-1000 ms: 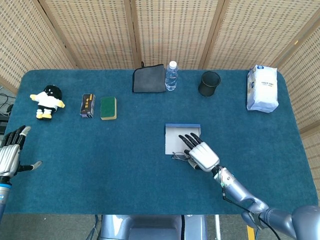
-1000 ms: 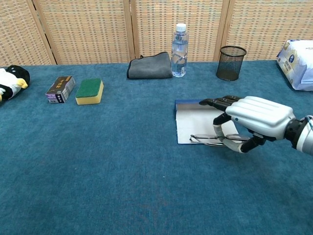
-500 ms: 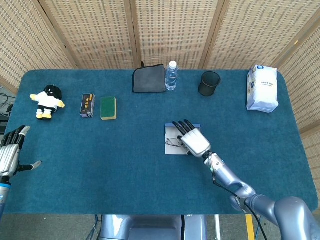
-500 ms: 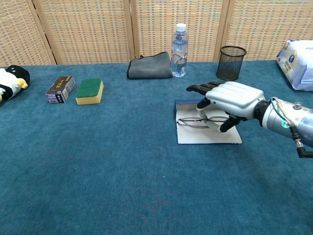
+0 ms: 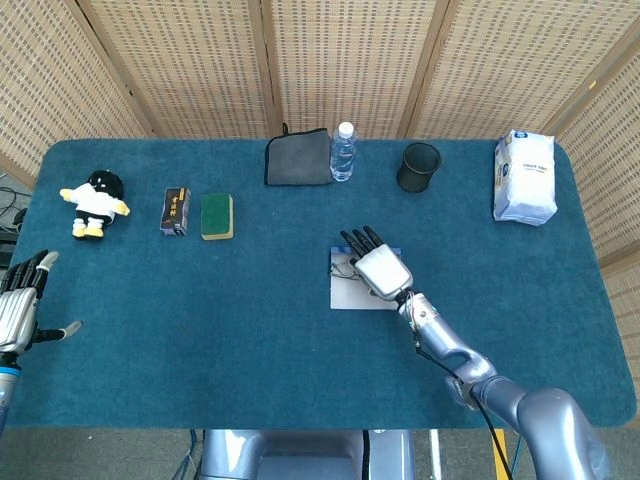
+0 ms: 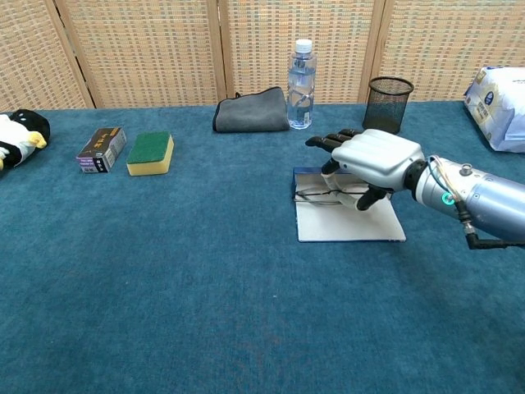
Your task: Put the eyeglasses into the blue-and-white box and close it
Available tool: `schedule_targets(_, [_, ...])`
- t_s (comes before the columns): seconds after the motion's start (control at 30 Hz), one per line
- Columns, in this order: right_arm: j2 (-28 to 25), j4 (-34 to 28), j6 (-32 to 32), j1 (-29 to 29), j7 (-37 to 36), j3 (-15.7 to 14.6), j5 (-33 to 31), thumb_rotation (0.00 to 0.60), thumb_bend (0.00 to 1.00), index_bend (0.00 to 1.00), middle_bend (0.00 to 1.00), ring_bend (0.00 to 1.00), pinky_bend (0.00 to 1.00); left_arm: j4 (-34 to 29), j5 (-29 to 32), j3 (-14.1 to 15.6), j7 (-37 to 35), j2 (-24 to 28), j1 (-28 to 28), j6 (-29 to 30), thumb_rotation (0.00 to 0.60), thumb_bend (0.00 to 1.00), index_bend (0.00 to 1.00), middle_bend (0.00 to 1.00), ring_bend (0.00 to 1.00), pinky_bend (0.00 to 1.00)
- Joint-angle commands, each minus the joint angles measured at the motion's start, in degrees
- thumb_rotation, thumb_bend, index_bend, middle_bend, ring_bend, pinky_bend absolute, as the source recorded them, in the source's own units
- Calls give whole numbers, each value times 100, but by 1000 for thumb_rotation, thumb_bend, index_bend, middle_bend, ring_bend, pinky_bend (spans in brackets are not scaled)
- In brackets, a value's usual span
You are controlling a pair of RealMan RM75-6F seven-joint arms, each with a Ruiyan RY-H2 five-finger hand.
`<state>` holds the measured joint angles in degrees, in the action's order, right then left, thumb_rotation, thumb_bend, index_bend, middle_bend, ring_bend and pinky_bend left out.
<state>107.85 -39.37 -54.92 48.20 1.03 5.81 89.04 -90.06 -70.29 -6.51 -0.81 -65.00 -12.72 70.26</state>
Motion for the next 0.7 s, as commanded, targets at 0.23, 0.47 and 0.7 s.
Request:
schedule_targets(0.23, [273,548,183,161,-62,41,-117,600,530,593,0,0,62,18,36,-5,27,-21,-13,-26,600,0,0,0,0,0])
schedule_targets(0.47, [430,860,207,215,-177,81,-205,600,459,589,0,0,63,23,71,-12,45,-27,-16,-36,600,0,0,0,0,0])
schedule_targets(0.7, [443,923,31,149,-243,41,-198,600,398,487,0,0,62,28,84,-8,62,-33,-30,-68,600,0,0,0,0,0])
